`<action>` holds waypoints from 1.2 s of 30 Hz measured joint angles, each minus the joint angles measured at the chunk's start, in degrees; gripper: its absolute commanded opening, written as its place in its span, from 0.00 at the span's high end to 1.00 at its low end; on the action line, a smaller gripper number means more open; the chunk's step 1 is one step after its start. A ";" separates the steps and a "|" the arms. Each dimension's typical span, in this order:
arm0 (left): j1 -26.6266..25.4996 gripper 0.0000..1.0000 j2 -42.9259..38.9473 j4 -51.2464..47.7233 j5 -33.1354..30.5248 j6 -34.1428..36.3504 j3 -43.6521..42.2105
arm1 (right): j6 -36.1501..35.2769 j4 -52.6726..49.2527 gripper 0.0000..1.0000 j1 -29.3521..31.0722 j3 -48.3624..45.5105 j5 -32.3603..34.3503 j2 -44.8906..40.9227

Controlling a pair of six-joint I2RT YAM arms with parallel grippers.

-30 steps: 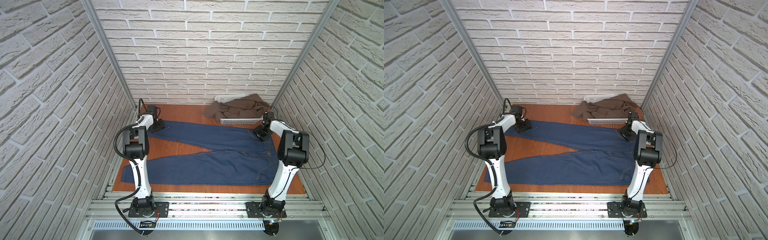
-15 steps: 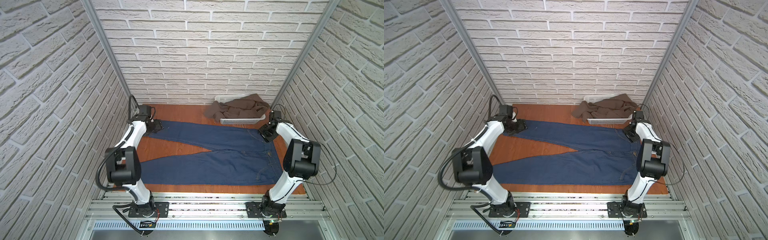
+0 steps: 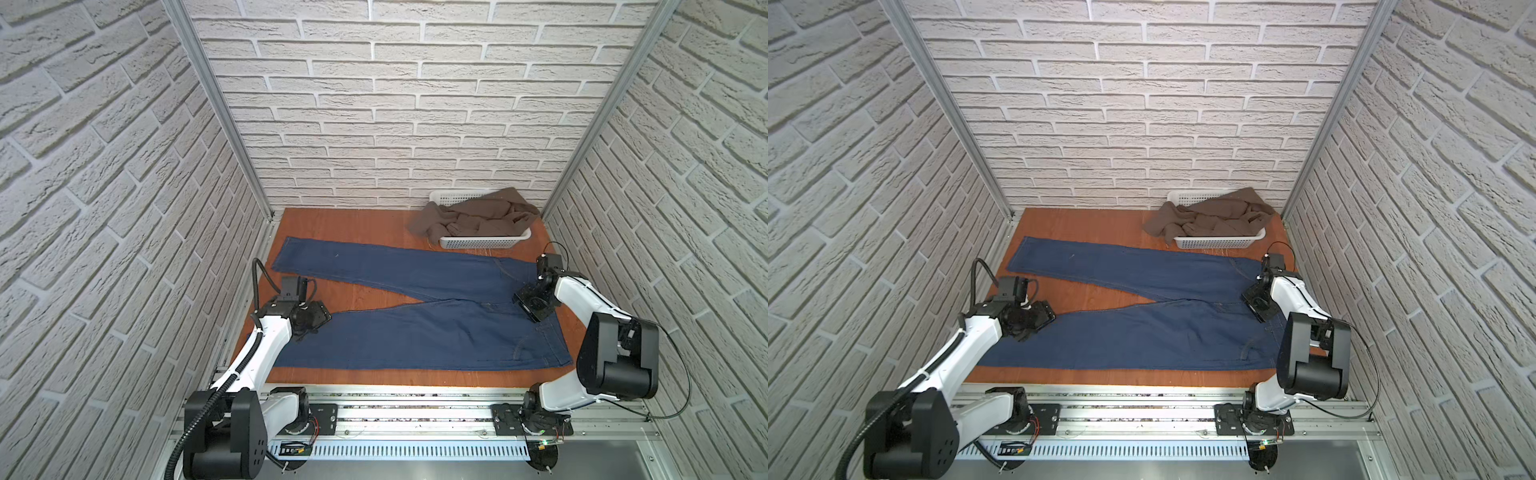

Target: Fold and stack the trousers

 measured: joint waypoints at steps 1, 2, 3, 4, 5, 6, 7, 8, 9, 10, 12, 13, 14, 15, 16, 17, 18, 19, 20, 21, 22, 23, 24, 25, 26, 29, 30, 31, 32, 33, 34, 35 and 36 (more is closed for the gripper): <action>0.00 0.21 -0.33 0.37 -0.17 -0.79 -1.09 | 0.00 -0.04 0.44 0.00 -0.74 0.04 -0.22; 0.00 0.21 -0.57 0.74 -0.66 -2.25 -2.29 | 0.00 -0.04 0.44 0.00 -1.38 0.09 -0.35; 0.00 0.21 -0.55 1.01 -1.11 -2.89 -3.13 | -0.02 -0.02 0.44 0.00 -2.19 0.17 -0.39; 0.00 0.21 -0.48 1.27 -1.51 -3.67 -3.61 | -0.02 0.02 0.44 -0.04 -3.02 0.24 -0.37; 0.00 0.21 -0.46 1.44 -1.86 -4.24 -3.85 | 0.00 0.02 0.44 -0.17 -3.63 0.22 -0.37; 0.00 0.20 -0.42 1.77 -2.34 -4.72 -3.96 | -0.02 -0.02 0.44 -0.42 -4.33 0.22 -0.28; 0.02 0.20 -0.37 2.14 -2.86 -5.20 -3.98 | -0.02 -0.07 0.44 -0.61 -4.85 0.24 0.00; 0.02 0.20 -0.33 2.58 -3.21 -5.55 -3.98 | -0.02 -0.02 0.44 -0.81 -5.14 0.24 0.33; 0.11 0.19 -0.31 2.99 -3.74 -5.79 -3.98 | -0.02 -0.02 0.43 -1.16 -5.42 0.33 0.68; 0.17 0.19 -0.31 3.21 -4.17 -5.90 -3.98 | -0.04 -0.04 0.43 -1.60 -5.75 0.50 0.94; 0.55 0.18 -0.33 3.34 -5.11 -6.01 -3.98 | -0.17 -0.09 0.43 -2.69 -6.32 0.85 0.90; 0.90 0.18 -0.39 3.32 -5.55 -6.12 -3.98 | -0.24 -0.13 0.43 -3.30 -6.45 0.98 0.72; 1.27 0.18 -0.52 3.37 -5.92 -6.21 -4.02 | -0.28 -0.11 0.42 -3.78 -6.60 1.18 0.57; 1.75 0.17 -0.79 3.39 -6.23 -6.27 -4.11 | -0.39 -0.02 0.42 -4.44 -6.91 1.33 0.24; 2.40 0.18 -1.16 3.39 -6.49 -6.29 -4.26 | -0.57 0.00 0.42 -5.05 -7.37 1.70 -0.24; 3.08 0.17 -1.49 3.39 -6.71 -6.27 -4.39 | -0.74 -0.02 0.42 -5.77 -7.91 2.08 -0.79; 3.69 0.17 -1.70 3.34 -6.80 -6.23 -4.44 | -0.87 -0.09 0.42 -6.38 -8.35 2.32 -1.25; 4.35 0.17 -1.75 3.39 -6.80 -6.08 -4.44 | -1.07 -0.26 0.42 -6.97 -8.79 2.86 -1.70; 4.96 0.17 -1.73 3.48 -6.75 -5.84 -4.44 | -1.18 -0.35 0.42 -7.43 -9.05 3.15 -2.01; 5.46 0.17 -1.66 3.50 -6.69 -5.60 -4.44 | -1.36 -0.59 0.42 -7.78 -9.18 3.41 -2.25; 5.95 0.17 -1.62 3.58 -6.51 -5.42 -4.44 | -1.55 -0.87 0.42 -8.04 -9.22 3.65 -2.40; 6.27 0.17 -1.49 3.69 -6.36 -5.18 -4.44 | -1.77 -1.11 0.42 -8.22 -9.22 3.87 -2.54; 6.49 0.17 -1.38 3.82 -6.21 -4.92 -4.44 | -1.99 -1.27 0.43 -8.28 -9.22 3.98 -2.69; 6.54 0.17 -1.29 3.89 -5.97 -4.66 -4.44 | -2.27 -1.46 0.43 -8.33 -9.20 4.02 -3.04; 6.64 0.17 -1.27 4.00 -5.73 -4.33 -4.44 | -2.69 -1.64 0.43 -8.33 -9.18 3.91 -3.54; 6.62 0.17 -1.33 4.02 -4.79 -3.30 -4.09 | -4.04 -2.45 0.42 -8.33 -8.07 3.13 -6.54; 6.60 0.17 -1.38 3.91 -4.48 -3.04 -3.72 | -4.50 -2.78 0.42 -8.33 -7.26 2.97 -7.85; 6.36 0.17 -1.44 3.56 -4.26 -2.58 -2.86 | -5.07 -3.04 0.42 -8.33 -6.01 2.93 -9.29; 6.12 0.17 -1.55 3.23 -4.13 -2.14 -1.66 | -5.64 -3.08 0.42 -8.33 -4.33 2.89 -10.69; 5.90 0.17 -1.57 2.89 -4.17 -1.70 -0.31 | -6.27 -3.04 0.42 -8.33 -2.64 2.86 -11.65; 5.55 0.17 -1.57 2.64 -4.20 -1.27 1.51 | -6.86 -2.73 0.42 -8.33 -0.59 2.86 -12.37; 5.14 0.17 -1.55 2.62 -4.24 -0.74 3.37 | -7.58 -2.34 0.42 -8.33 1.62 2.84 -12.61; 4.72 0.17 -1.46 2.58 -4.28 -0.44 5.05 | -8.04 -1.73 0.42 -8.33 3.58 2.82 -12.44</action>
